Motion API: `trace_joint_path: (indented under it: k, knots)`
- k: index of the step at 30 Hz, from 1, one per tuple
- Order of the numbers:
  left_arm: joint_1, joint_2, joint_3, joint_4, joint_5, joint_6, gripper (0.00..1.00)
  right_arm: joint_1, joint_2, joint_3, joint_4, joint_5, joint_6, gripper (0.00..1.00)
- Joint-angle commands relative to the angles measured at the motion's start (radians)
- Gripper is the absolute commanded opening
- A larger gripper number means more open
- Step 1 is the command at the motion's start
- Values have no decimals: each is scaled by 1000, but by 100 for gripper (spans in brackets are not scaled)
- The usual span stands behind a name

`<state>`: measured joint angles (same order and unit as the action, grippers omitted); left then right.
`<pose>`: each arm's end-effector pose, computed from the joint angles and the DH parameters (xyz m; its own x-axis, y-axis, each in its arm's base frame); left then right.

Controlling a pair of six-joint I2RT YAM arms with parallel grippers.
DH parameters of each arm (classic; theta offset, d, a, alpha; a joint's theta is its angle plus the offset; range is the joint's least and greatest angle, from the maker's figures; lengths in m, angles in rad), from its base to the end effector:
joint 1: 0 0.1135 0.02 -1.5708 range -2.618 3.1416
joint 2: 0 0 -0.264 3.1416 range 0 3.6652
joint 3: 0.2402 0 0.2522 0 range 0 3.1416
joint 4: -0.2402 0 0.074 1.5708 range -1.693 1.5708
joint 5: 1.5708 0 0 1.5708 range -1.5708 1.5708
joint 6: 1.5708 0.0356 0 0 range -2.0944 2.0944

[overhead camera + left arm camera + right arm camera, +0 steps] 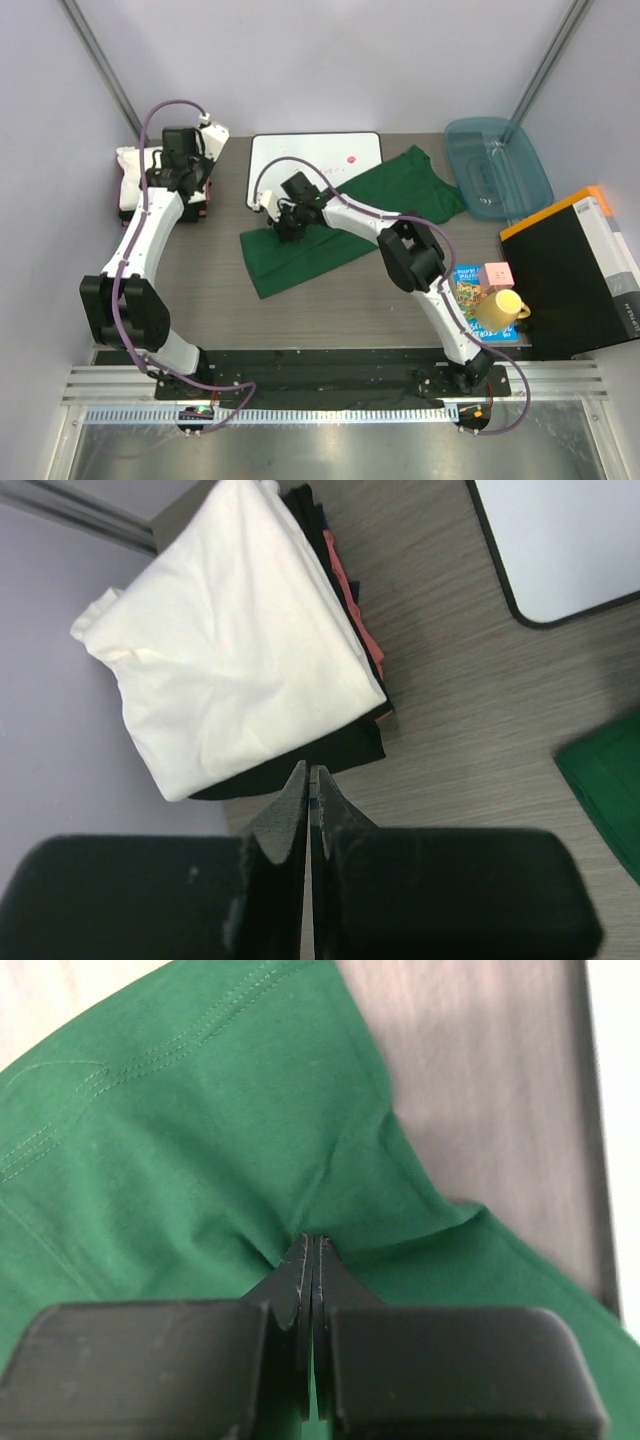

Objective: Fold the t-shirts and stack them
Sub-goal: Rotate the tshirt 90 degrees

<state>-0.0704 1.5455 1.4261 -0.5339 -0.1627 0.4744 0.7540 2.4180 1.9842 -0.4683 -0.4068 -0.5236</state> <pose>0.3499 -0.0189 0.3415 -0.5662 0.4918 -0.6614 0.2246 0.8642 0.4503 0.3778 0.3741 0.1561 -0.0916 -0.7159 -0.6921 -0.9853 0.1658 -0.0411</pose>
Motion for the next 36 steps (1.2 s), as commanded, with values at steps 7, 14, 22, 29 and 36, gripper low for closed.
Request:
trace_joint_path:
  k: [7,14,22,29,36]
  knots:
    - [0,8,74,20,95,63,0,25,-250,-505,-116,69,54,1]
    - [-3,-18,76,-24,104,49,0,45,-451,-821,-115,75,65,1]
    - [-55,-30,82,-51,91,59,0,48,-577,-852,-150,118,36,5]
    - [-94,5,138,-58,75,59,0,-68,-626,-522,-107,259,28,42]
    - [-121,47,191,-63,71,59,0,-231,-401,-200,-6,490,73,10]
